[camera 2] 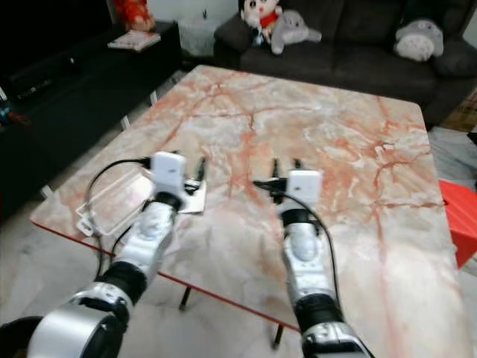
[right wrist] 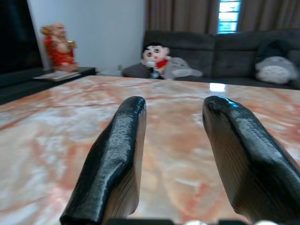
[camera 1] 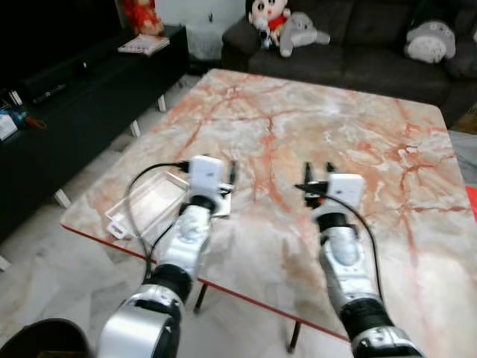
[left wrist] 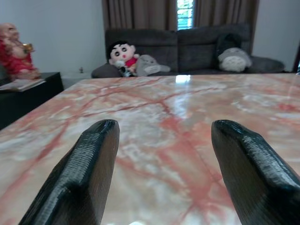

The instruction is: Picking trash to rubbish bin

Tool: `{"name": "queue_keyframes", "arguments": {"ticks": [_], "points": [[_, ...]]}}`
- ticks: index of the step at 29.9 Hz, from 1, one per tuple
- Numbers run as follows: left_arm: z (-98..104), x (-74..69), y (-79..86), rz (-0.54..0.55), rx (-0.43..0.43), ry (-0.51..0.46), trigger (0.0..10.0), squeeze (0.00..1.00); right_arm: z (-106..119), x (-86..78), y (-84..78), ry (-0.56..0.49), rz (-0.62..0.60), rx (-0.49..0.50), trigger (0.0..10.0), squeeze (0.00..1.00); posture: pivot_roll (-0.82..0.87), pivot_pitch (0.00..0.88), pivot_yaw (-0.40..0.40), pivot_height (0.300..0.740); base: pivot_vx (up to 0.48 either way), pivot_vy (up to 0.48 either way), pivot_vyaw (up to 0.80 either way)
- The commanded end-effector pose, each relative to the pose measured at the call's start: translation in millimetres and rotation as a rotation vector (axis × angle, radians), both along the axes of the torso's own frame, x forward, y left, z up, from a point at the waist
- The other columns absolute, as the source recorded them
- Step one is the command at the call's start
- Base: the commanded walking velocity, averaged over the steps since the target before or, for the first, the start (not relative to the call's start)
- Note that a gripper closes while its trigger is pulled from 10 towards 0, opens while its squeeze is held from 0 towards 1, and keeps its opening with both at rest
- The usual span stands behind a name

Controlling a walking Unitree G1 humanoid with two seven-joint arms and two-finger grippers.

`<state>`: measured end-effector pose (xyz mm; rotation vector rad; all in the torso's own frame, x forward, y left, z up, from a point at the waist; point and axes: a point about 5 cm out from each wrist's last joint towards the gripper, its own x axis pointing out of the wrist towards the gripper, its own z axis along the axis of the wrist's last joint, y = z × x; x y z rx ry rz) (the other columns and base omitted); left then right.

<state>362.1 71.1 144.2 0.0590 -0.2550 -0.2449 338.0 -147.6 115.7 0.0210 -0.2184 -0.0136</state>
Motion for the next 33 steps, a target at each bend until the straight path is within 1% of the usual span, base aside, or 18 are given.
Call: {"name": "queue_keyframes", "arguments": {"ticks": [1, 12, 13, 19, 20, 25, 29, 30, 31, 32, 33], "points": [[1.9, 0.4, 7.0, 0.014, 0.012, -0.020, 10.0, 0.00, 3.0, 1.0, 8.2, -0.010, 0.020, 0.012, 10.0, 0.00, 0.14, 0.052, -0.050, 0.740, 0.000, 0.000, 0.00], [2.9, 1.1, 9.8, 0.037, 0.027, -0.026, 10.0, 0.00, 2.3, 0.4, 8.1, -0.007, 0.023, 0.014, 10.0, 0.00, 0.14, 0.054, -0.054, 0.740, 0.000, 0.000, 0.00], [2.5, 1.4, 10.1, 0.039, 0.028, -0.022, 10.0, 1.00, 2.1, 0.2, 8.1, -0.007, 0.022, 0.015, 10.0, 0.00, 0.14, 0.056, -0.055, 0.740, 0.000, 0.000, 0.00], [0.1, 2.4, 12.5, 0.062, 0.009, 0.004, 10.0, 1.00, 0.9, -0.5, 8.3, -0.003, 0.025, 0.015, 10.0, 0.00, 0.14, 0.058, -0.057, 0.740, 0.000, 0.000, 0.00], [-2.2, 3.2, 14.8, 0.081, -0.004, 0.028, 10.0, 1.00, 0.7, -0.5, 8.6, -0.002, 0.026, 0.015, 10.0, 0.00, 0.14, 0.058, -0.057, 0.740, 0.000, 0.000, 0.00], [-8.8, 4.0, 20.1, 0.114, -0.029, 0.084, 10.0, 1.00, 0.8, -0.6, 8.6, -0.002, 0.027, 0.014, 10.0, 0.00, 0.14, 0.060, -0.060, 0.740, 0.000, 0.000, 0.00], [-22.2, 0.2, 28.9, 0.172, -0.054, 0.155, 10.0, 1.00, 0.1, -0.7, 9.2, 0.002, 0.030, 0.014, 10.0, 0.00, 0.14, 0.060, -0.060, 0.740, 0.000, 0.000, 0.00], [-25.1, -0.7, 29.0, 0.176, -0.053, 0.171, 10.0, 0.41, -0.3, -0.8, 9.5, 0.003, 0.031, 0.014, 10.0, 0.00, 0.14, 0.060, -0.060, 0.740, 0.000, 0.000, 0.00], [-25.1, -0.7, 29.0, 0.176, -0.053, 0.171, 10.0, 0.41, -0.3, -0.8, 9.5, 0.003, 0.031, 0.014, 10.0, 0.00, 0.14, 0.060, -0.060, 0.740, 0.000, 0.000, 0.00], [-29.3, -2.0, 29.2, 0.182, -0.057, 0.197, 10.0, 0.00, -0.6, -0.9, 10.1, 0.004, 0.033, 0.014, 10.0, 0.00, 0.14, 0.060, -0.060, 0.740, 0.000, 0.000, 0.00], [-31.1, -2.5, 29.2, 0.186, -0.063, 0.210, 10.0, 0.00, -0.5, -1.0, 10.5, 0.003, 0.035, 0.014, 10.0, 0.00, 0.14, 0.060, -0.060, 0.740, 0.000, 0.000, 0.00]]}}
